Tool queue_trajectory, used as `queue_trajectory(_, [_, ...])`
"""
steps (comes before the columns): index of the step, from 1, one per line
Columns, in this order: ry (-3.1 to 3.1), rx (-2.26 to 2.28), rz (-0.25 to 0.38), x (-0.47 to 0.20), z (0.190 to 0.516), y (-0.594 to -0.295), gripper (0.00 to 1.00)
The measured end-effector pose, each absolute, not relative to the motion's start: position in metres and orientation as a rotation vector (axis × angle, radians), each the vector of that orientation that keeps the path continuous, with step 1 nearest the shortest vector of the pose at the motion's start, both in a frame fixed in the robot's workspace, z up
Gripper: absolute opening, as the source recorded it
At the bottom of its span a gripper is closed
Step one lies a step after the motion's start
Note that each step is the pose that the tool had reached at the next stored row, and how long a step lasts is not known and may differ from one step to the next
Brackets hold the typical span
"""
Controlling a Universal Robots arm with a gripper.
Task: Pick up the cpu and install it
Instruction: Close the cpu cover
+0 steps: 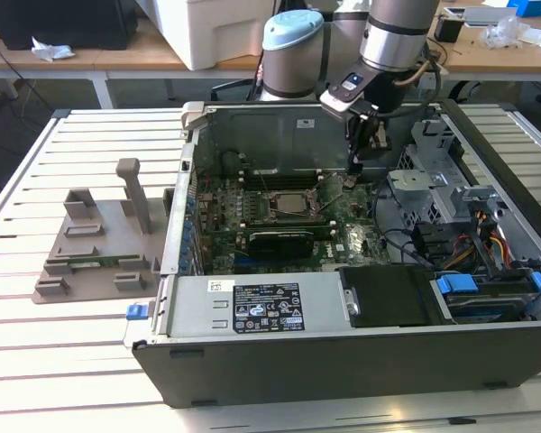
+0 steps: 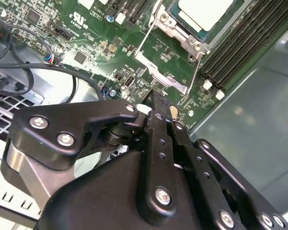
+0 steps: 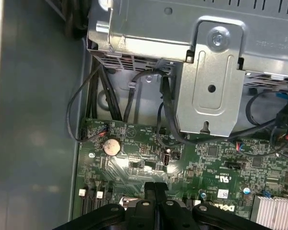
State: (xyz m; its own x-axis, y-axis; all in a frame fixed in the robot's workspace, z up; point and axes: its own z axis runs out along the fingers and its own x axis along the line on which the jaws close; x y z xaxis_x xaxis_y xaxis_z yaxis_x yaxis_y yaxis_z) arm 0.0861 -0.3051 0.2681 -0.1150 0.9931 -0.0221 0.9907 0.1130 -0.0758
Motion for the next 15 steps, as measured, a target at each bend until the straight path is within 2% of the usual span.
queue_trajectory(6, [-2.318,-2.067,0.111,0.083,0.247,-0.305,0.11])
queue_trajectory(15, [-2.319,-2.068,0.108,0.060,0.246,-0.305,0.11])
